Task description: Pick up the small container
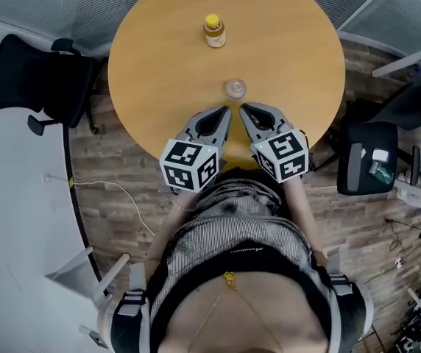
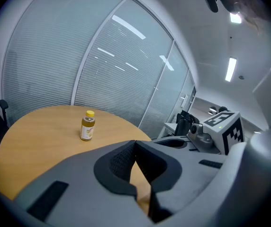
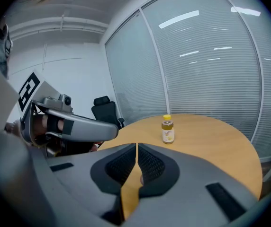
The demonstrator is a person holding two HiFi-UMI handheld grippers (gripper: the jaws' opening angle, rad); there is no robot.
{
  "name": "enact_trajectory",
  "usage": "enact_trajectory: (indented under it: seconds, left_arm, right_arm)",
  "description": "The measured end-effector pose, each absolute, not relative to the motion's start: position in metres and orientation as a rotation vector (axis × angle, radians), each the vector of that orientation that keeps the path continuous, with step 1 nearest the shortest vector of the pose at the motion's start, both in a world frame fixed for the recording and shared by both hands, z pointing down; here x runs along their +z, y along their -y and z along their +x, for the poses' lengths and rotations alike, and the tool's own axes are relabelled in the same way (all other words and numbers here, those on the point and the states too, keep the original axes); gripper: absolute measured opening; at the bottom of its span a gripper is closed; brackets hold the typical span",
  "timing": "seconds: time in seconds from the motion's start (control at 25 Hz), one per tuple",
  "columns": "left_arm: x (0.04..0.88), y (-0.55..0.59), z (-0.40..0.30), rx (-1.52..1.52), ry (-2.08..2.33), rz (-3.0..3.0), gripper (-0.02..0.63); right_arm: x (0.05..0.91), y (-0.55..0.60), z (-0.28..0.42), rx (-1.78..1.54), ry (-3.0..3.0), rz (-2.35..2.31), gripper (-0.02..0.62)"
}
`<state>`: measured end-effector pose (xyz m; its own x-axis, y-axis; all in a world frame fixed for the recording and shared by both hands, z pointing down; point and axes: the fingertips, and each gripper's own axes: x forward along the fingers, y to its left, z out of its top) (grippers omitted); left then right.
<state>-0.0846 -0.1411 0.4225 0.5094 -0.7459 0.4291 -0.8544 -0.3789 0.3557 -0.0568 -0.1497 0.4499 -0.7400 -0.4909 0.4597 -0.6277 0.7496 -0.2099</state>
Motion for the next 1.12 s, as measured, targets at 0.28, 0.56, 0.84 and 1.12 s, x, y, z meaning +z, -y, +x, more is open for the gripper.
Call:
enact_trajectory:
  seconds: [0.28, 0.56, 0.84, 1.12]
  left_arm:
    - [0.424, 0.148, -0.088, 0.266, 1.276, 2.231, 0.020]
    - [0.427, 0.150, -0.085, 0.283, 1.263, 2.238, 0.020]
    - [0.429, 0.153, -0.086, 0.281, 1.264, 2.237, 0.020]
    - [0.434, 0.156, -0.086, 0.299, 1.254, 2.232, 0.020]
  right_arm:
    - [0.451, 0.155, -0.058, 0.503, 2.553, 0.888, 0.028]
    - [0.452, 0.157, -0.055, 0.503, 2.543, 0.895, 0.028]
    - [0.454, 0.158, -0.056, 0.505, 2.540, 0.882, 0.028]
    - [0.456, 0.160, -0.055, 0.511, 2.533, 0.879, 0.028]
